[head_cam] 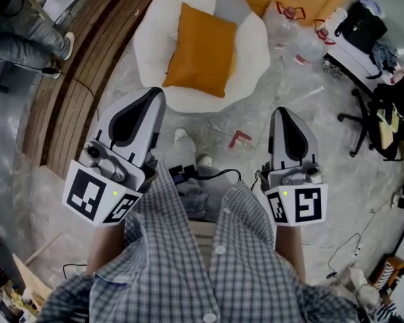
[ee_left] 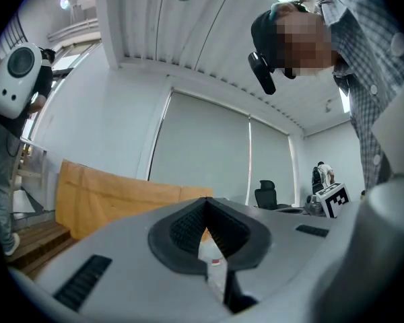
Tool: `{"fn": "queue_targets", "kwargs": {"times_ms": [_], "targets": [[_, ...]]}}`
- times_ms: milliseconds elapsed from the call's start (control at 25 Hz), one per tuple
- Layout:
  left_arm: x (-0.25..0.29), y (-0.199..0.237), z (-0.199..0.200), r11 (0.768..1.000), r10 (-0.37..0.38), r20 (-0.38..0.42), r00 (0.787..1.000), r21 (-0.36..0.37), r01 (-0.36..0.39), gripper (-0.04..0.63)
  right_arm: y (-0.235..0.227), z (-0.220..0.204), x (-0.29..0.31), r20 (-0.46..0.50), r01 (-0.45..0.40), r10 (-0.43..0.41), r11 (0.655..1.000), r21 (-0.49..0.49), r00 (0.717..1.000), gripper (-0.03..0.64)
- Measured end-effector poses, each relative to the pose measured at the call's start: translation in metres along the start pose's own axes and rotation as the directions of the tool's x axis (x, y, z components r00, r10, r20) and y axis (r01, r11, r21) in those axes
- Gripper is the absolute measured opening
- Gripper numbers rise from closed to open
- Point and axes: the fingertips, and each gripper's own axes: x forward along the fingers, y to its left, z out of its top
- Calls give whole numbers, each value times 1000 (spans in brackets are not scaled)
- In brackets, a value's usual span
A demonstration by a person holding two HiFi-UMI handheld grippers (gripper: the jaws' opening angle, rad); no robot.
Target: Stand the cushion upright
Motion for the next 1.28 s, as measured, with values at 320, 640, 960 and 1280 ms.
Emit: {"fn": "queue_targets", "kwargs": {"times_ms": [320,640,960,1280], "targets": [[31,25,-2,999,-34,7,999,10,34,8,-25,0,18,0,70,-70,997,11,998,6],[58,59,-3,999,-32,8,999,3,32,8,-36,2,56,-12,82,-82,997,-4,997,6],[104,129,0,999,-35,-18,999,-7,35,8,-39,4,142,-33,74,-74,997,6,997,6],[145,199,6,998,-64,-28,998,-27,63,8,-37,9,215,-57,98,-97,995,3,994,6]]}}
